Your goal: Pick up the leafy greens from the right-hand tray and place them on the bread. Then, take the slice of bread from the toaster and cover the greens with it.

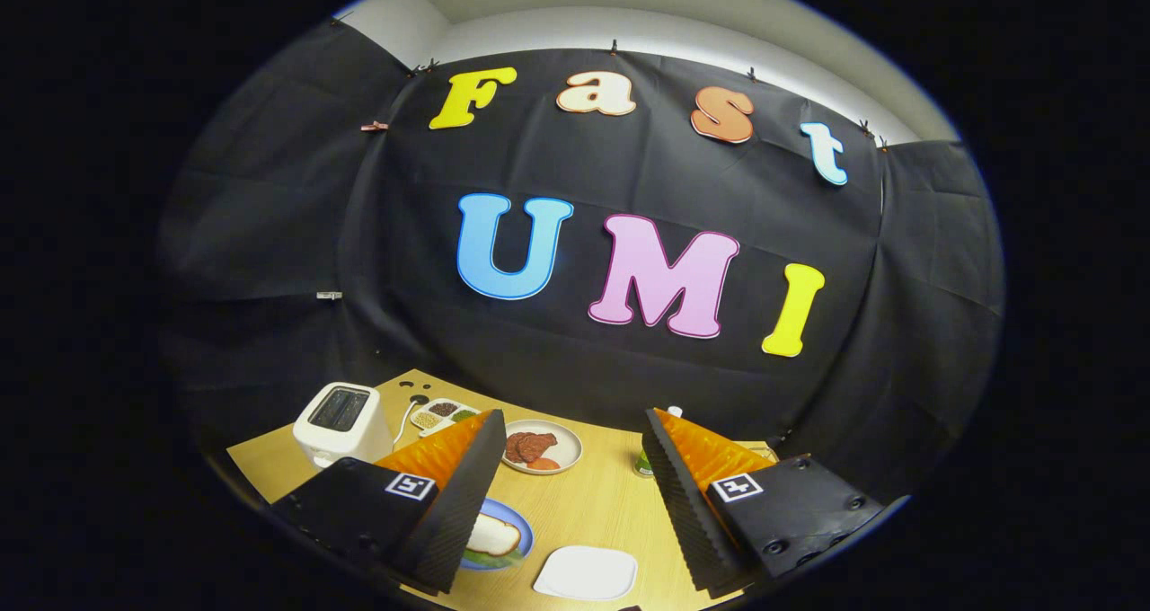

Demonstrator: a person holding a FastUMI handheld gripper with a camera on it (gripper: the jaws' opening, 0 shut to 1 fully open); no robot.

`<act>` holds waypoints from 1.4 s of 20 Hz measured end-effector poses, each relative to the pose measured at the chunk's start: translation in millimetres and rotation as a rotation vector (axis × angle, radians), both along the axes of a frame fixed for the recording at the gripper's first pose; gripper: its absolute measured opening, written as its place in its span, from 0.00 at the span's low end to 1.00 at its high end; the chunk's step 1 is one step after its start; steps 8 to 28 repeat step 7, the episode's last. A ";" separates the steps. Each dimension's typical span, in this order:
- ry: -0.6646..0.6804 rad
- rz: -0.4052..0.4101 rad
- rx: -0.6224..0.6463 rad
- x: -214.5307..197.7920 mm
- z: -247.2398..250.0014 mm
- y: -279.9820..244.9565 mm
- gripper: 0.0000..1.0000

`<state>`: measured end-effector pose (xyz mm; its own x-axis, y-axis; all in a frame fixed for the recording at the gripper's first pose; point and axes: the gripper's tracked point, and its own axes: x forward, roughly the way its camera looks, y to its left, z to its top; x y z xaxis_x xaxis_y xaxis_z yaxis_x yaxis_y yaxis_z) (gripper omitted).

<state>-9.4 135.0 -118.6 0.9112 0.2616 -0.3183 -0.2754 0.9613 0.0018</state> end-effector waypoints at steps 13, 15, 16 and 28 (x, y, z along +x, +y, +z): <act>0.005 0.016 0.000 -2.0 -1.0 4.8 0.95; 0.005 0.016 0.000 -2.0 -1.0 4.8 0.95; 0.005 0.016 0.000 -2.0 -1.0 4.8 0.95; 0.005 0.016 0.000 -2.0 -1.0 4.8 0.95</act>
